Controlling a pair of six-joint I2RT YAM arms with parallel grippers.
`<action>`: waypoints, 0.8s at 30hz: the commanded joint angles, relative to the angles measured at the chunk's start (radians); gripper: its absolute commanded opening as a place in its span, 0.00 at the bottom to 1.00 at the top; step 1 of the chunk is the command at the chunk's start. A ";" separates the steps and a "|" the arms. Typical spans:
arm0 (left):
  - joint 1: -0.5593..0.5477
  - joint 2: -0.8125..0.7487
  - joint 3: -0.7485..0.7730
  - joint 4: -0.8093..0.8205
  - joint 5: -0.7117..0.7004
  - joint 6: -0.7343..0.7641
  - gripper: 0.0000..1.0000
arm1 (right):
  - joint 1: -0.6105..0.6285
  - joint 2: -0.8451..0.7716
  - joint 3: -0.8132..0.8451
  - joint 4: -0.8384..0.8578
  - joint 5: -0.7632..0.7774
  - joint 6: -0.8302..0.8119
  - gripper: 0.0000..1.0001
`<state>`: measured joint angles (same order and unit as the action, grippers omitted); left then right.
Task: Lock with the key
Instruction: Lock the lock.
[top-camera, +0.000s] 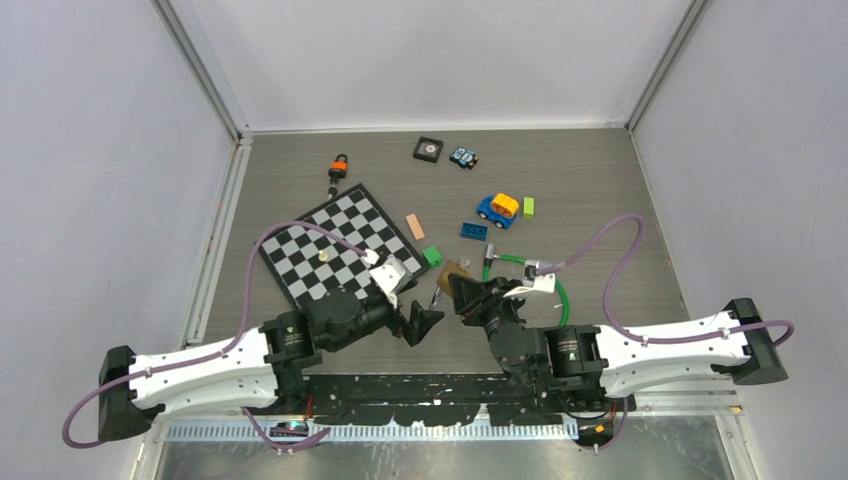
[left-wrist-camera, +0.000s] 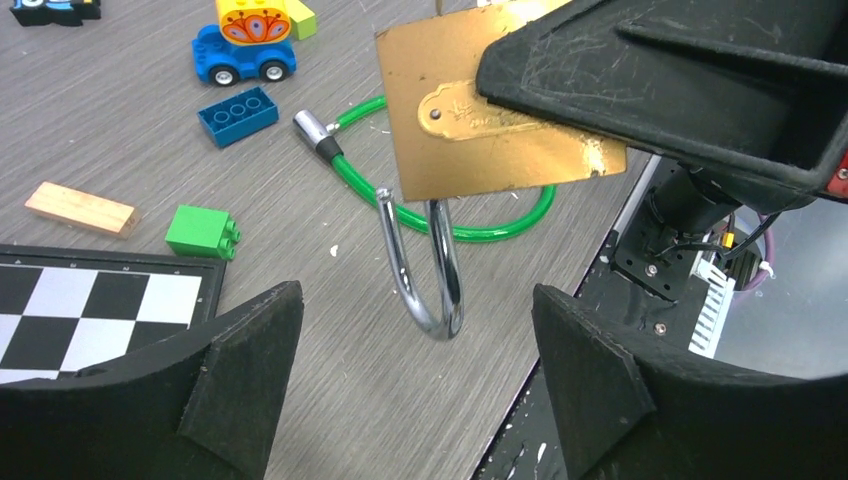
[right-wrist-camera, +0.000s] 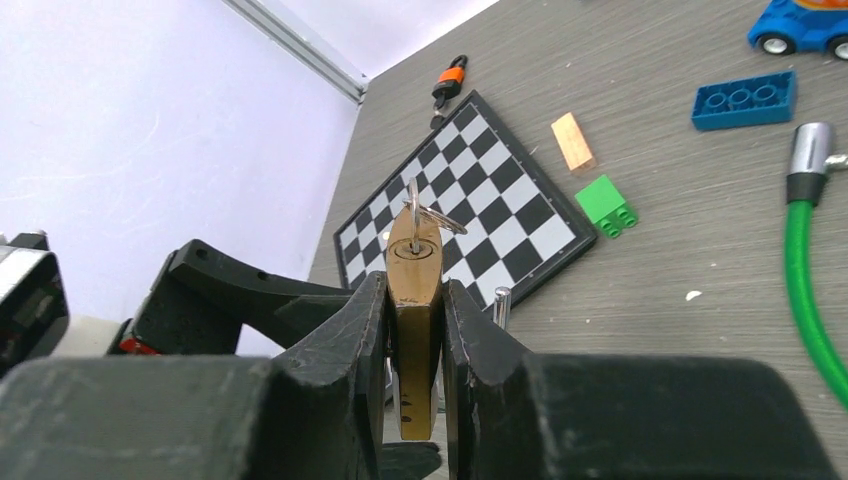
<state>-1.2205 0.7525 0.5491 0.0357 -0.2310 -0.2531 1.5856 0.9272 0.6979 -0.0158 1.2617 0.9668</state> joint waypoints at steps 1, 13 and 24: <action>0.006 0.032 0.010 0.091 0.017 0.003 0.83 | -0.001 -0.001 0.035 0.176 0.057 0.132 0.01; 0.005 0.097 0.030 0.088 0.051 -0.020 0.22 | -0.003 -0.068 -0.027 0.200 -0.019 0.205 0.01; 0.005 -0.019 0.026 0.064 0.122 0.011 0.00 | -0.001 -0.127 -0.116 0.216 -0.181 -0.148 0.43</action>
<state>-1.2152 0.8066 0.5358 0.0486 -0.1600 -0.2794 1.5826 0.8410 0.6044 0.1150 1.1187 1.0317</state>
